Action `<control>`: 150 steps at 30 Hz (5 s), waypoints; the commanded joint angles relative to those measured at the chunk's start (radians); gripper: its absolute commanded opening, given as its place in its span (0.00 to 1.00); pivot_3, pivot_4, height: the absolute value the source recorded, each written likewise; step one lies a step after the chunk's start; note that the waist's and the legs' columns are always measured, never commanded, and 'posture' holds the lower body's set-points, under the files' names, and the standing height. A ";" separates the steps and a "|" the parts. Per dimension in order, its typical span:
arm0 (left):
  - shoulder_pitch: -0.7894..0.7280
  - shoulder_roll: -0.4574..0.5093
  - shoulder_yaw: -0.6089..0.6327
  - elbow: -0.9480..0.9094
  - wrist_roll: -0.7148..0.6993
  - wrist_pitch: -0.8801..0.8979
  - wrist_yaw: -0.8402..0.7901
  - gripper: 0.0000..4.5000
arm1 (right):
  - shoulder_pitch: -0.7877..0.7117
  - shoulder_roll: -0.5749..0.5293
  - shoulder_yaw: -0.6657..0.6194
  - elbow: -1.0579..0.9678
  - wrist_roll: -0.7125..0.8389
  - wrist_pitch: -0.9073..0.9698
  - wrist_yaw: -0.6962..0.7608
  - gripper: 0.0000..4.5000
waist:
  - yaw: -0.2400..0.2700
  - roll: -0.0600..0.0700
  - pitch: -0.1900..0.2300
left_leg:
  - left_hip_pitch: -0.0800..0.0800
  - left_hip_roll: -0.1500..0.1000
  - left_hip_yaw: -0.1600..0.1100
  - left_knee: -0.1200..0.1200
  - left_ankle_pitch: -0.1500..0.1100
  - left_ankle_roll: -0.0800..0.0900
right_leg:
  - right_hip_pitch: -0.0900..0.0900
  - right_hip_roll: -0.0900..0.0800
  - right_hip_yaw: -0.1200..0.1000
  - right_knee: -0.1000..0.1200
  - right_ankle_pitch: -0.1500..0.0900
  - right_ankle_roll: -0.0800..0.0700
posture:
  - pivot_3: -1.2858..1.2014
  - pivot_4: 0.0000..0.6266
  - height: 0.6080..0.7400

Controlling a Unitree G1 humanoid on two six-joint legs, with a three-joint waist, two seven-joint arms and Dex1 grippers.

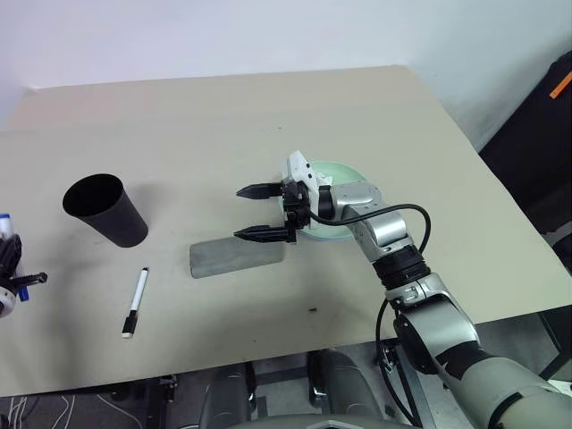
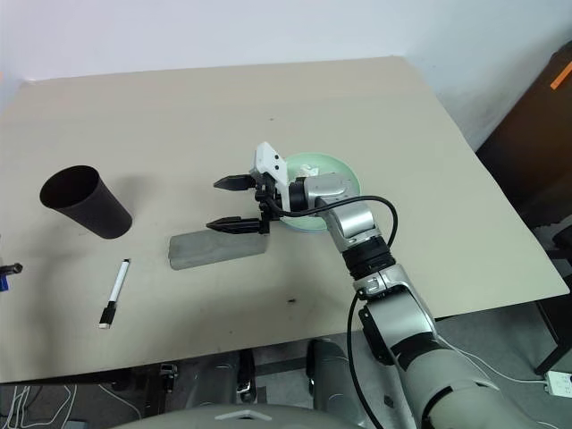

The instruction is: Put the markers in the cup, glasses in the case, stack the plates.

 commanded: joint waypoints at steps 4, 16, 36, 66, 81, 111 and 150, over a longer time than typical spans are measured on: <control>-0.050 0.003 0.040 0.015 0.017 -0.141 0.000 0.06 | -0.014 -0.016 -0.047 -0.037 0.045 0.005 -0.003 0.99 | 0.000 0.000 0.000 | 0.000 0.000 0.001 0.001 0.000 0.000 | 0.000 0.001 0.000 0.000 0.001 0.002 | 0.52 0.24 0.96; -0.348 0.094 0.006 0.108 -0.096 -0.367 -0.154 0.06 | -0.016 -0.017 -0.078 -0.045 0.062 0.016 -0.071 0.99 | 0.004 0.000 0.000 | 0.001 0.000 0.004 0.003 0.001 0.000 | 0.002 0.002 -0.002 0.000 0.002 0.003 | 0.52 0.24 0.96; -0.448 -0.001 -0.256 0.347 -0.067 -0.453 -0.343 0.06 | 0.027 -0.082 -0.081 -0.099 0.026 -0.002 -0.188 0.99 | 0.003 0.000 0.000 | 0.001 0.000 0.004 0.004 0.003 0.002 | 0.003 0.004 -0.002 0.001 0.004 0.008 | 0.52 0.24 0.96; -0.299 -0.006 -0.213 0.022 -0.182 -0.323 -0.266 0.99 | 0.034 -0.076 -0.095 -0.066 0.026 -0.075 -0.200 1.00 | 0.000 0.000 0.000 | 0.003 0.000 0.004 0.004 0.003 0.002 | 0.004 0.004 -0.001 0.001 0.004 0.009 | 0.52 0.24 0.96; 0.198 -0.011 -0.031 -0.519 -0.509 -0.059 -0.091 0.99 | 0.015 -0.065 -0.095 0.017 0.018 -0.112 -0.162 1.00 | 0.000 0.000 0.000 | 0.003 0.001 0.004 0.004 0.002 0.000 | 0.005 0.003 -0.001 0.000 0.004 0.007 | 0.52 0.24 0.96; 0.364 0.232 -0.261 -0.419 -0.628 0.512 0.284 0.99 | -0.007 -0.086 -0.101 0.045 -0.001 -0.124 -0.166 1.00 | 0.000 0.003 0.002 | 0.000 0.002 0.000 -0.002 0.001 -0.002 | 0.003 0.007 -0.001 -0.014 0.007 0.001 | 0.52 0.24 0.96; -0.119 0.039 -0.329 -0.313 -0.320 -0.022 -0.269 0.00 | 0.089 -0.128 -0.141 -0.124 0.061 -0.080 -0.190 1.00 | 0.009 0.005 0.001 | 0.001 0.001 0.002 0.001 0.003 0.000 | 0.005 0.008 -0.001 -0.013 0.010 0.005 | 0.52 0.24 0.96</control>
